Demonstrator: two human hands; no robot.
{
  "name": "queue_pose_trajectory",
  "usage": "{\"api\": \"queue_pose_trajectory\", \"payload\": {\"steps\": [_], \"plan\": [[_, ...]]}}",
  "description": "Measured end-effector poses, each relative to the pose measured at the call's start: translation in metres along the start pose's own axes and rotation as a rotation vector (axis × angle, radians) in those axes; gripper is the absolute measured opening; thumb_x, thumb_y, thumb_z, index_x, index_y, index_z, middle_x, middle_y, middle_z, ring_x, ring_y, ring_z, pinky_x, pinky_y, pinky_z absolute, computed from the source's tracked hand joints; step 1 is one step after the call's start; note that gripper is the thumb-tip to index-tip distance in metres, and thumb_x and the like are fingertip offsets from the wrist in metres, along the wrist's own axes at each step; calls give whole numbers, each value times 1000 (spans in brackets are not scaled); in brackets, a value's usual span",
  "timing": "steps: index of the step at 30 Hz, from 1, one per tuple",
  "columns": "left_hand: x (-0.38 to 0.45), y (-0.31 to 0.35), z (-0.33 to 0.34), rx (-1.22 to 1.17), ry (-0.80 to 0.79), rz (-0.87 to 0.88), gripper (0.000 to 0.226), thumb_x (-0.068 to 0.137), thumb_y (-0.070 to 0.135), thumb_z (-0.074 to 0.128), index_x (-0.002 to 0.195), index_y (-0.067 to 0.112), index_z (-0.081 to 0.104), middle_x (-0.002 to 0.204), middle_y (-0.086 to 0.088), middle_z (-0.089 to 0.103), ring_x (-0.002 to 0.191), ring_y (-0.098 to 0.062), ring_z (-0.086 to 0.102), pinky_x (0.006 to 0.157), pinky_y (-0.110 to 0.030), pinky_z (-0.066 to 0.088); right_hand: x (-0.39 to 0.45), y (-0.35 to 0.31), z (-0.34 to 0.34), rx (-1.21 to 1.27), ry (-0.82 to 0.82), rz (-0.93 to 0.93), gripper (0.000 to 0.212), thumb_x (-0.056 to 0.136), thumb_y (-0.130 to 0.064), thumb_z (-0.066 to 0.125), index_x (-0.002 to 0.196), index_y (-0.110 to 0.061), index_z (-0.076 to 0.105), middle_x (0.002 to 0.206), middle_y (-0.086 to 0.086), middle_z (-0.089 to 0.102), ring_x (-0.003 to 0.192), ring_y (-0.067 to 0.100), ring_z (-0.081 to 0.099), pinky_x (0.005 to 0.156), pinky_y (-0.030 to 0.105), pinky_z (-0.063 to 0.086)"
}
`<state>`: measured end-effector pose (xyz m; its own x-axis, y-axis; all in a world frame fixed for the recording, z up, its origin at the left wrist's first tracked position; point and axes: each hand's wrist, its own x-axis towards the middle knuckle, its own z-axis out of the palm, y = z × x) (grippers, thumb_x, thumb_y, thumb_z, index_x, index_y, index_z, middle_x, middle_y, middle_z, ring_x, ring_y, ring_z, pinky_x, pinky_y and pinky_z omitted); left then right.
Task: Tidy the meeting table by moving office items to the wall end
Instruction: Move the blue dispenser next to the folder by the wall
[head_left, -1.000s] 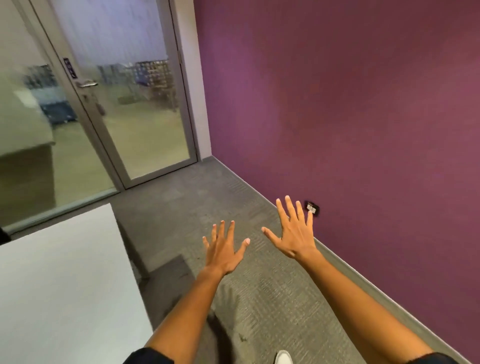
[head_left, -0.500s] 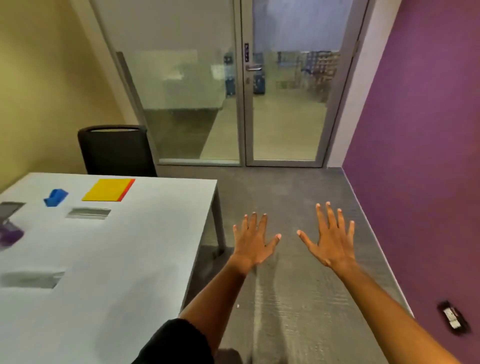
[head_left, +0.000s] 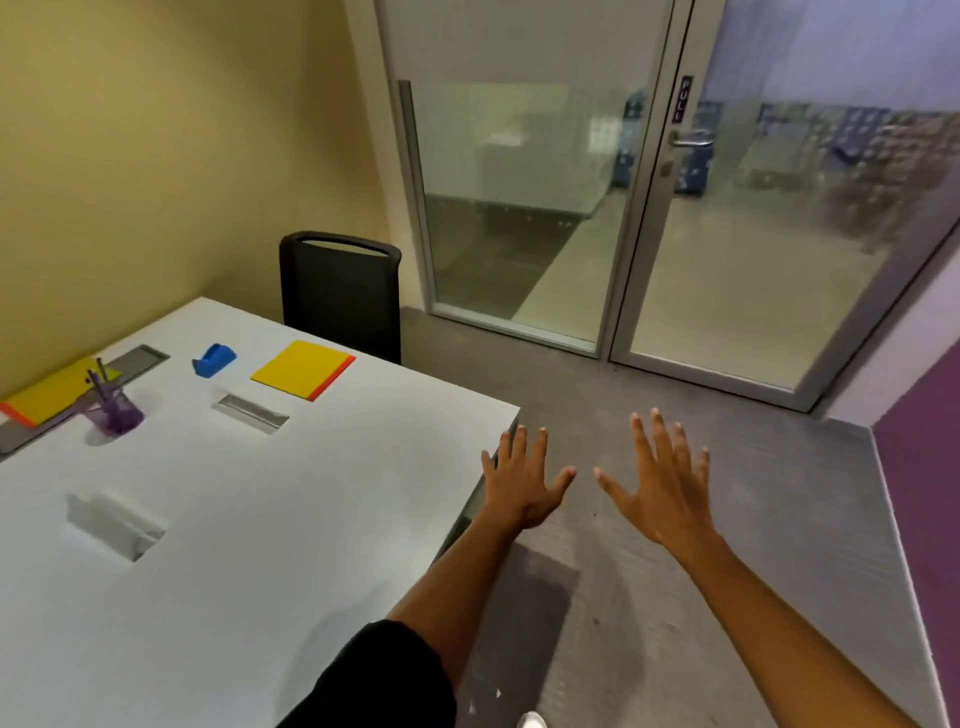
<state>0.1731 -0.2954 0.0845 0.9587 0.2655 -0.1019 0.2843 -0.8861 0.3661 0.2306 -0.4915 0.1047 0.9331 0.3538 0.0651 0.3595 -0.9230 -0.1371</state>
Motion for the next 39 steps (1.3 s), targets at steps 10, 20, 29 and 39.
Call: {"api": "queue_pose_trajectory", "payload": {"steps": [10,20,29,39], "plan": [[185,31,-26,-9,62,-48,81,89,73,21,153,27,5,162,-8,2,150,-30,-2,115,-61,5,205,29,1,79,-4,-121,97,78,-84,21,153,-31,-11,163,0,-14,151,28,-7,119,60,3],[389,57,-25,10,130,-250,82,86,75,19,153,29,4,162,-8,3,150,-30,-2,116,-61,5,452,82,25,96,-37,-309,98,75,-89,9,153,-33,-11,163,-1,-12,151,28,-6,119,60,0],[533,66,-57,-1,199,-415,83,86,75,17,153,29,3,163,-7,1,150,-29,-2,116,-60,5,640,76,20,72,-63,-473,95,79,-87,14,153,-31,-8,163,1,-11,151,31,-3,117,60,1],[701,-25,-88,-55,229,-542,82,87,74,18,153,28,3,162,-8,0,149,-30,-5,116,-61,3,825,-22,68,37,-91,-622,97,79,-87,15,154,-30,-9,163,2,-13,151,31,-3,117,60,5]]}}
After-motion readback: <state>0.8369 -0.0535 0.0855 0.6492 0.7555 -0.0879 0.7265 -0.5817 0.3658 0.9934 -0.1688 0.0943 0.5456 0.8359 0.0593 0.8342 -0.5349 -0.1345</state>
